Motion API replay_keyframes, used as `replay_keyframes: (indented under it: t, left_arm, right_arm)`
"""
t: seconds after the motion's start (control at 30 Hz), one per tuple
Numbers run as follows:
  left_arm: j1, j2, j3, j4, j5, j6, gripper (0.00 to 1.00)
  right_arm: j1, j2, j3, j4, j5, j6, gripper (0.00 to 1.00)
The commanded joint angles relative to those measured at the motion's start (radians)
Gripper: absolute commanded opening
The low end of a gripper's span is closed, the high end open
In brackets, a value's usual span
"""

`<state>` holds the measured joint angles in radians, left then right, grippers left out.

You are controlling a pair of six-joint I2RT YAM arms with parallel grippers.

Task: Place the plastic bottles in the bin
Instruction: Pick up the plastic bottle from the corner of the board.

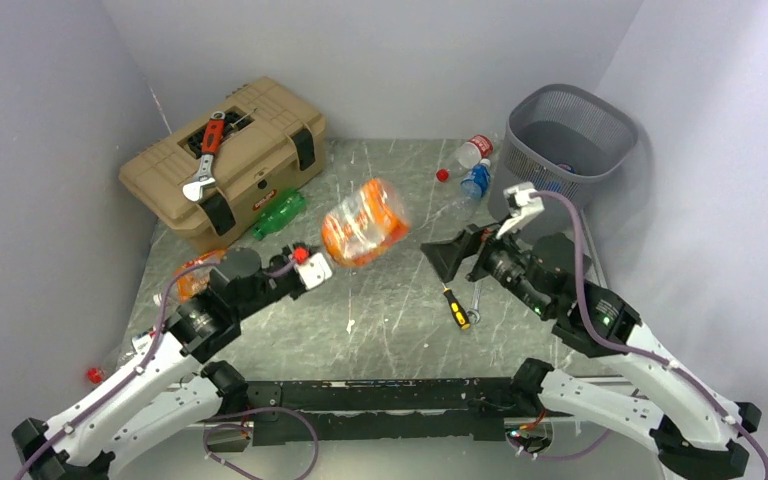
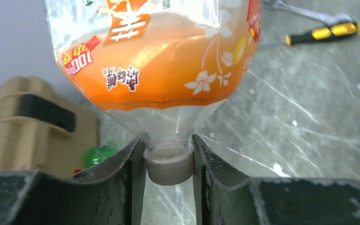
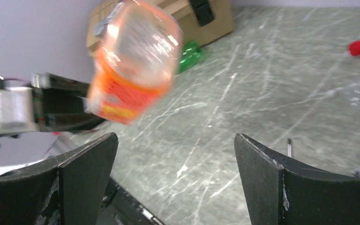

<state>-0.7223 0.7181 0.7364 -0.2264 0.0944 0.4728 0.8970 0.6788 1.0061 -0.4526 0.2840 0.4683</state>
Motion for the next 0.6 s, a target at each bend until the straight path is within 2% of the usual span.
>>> replay_keyframes:
  t: [0.0,0.17,0.37,0.57]
  left_arm:
    - [-0.007,-0.043,-0.117,0.175,0.176,0.086,0.00]
    - [-0.069,-0.097,-0.150,0.176,0.076,0.136,0.00]
    - [-0.097,-0.187,-0.206,0.219,0.016,0.197,0.00]
    - [-0.118,-0.213,-0.225,0.219,-0.010,0.232,0.00]
  right_arm:
    - [-0.011,0.096,0.121,0.037,-0.252,0.021,1.00]
    - [-0.112,0.147,0.168,0.068,-0.470,0.070,1.00]
    - [-0.377,0.266,0.147,0.119,-0.822,0.229,1.00]
    - [-0.435,0.280,0.073,0.320,-0.978,0.345,1.00]
